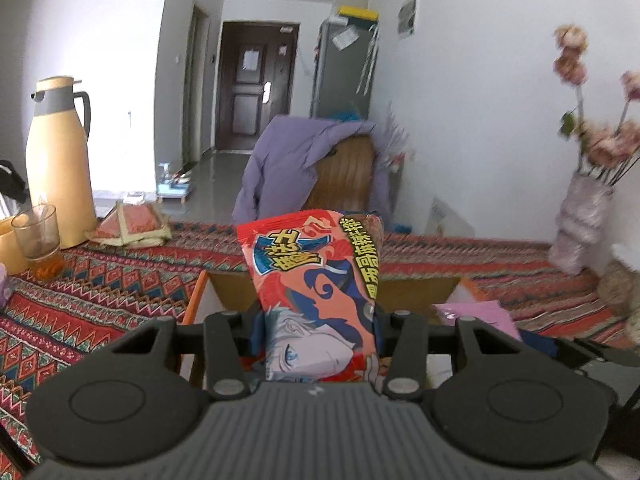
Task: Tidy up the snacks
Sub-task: 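Carry both packets into the box and open both tools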
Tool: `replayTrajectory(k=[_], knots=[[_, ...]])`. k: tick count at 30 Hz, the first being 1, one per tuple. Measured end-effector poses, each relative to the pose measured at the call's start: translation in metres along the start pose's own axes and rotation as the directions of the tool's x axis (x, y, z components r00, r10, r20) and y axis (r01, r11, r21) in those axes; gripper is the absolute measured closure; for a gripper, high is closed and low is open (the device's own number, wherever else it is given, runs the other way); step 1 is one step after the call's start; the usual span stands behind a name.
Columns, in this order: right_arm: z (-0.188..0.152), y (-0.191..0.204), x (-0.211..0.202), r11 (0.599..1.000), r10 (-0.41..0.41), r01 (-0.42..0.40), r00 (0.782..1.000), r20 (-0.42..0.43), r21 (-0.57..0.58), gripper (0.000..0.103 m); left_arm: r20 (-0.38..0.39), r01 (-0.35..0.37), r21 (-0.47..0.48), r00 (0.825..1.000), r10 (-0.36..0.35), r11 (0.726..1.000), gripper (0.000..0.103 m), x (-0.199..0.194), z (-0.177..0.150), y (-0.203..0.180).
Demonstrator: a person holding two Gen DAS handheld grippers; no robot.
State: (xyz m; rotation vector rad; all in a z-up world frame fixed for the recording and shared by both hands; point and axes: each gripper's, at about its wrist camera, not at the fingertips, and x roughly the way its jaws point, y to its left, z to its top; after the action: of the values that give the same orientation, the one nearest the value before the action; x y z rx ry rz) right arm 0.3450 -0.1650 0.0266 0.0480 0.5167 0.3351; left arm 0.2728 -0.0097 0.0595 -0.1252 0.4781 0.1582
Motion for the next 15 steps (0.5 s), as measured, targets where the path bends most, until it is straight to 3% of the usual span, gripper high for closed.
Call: replayTrajectory(k=[10,15], knots=[[-0.017,-0.004,0.046,0.999,-0.038,0.037,0.993,-0.116,-0.015,0.042,-0.123,-0.075,0.062,0.989,0.082,0.995,0.055,0.051,-0.023,-0.001],[-0.016,-0.002,0.041,0.999,-0.024,0.02,0.995,-0.101,-0.043,0.039,-0.132,-0.062,0.065,0.989,0.07,0.996,0.055,0.05,-0.03,0.001]])
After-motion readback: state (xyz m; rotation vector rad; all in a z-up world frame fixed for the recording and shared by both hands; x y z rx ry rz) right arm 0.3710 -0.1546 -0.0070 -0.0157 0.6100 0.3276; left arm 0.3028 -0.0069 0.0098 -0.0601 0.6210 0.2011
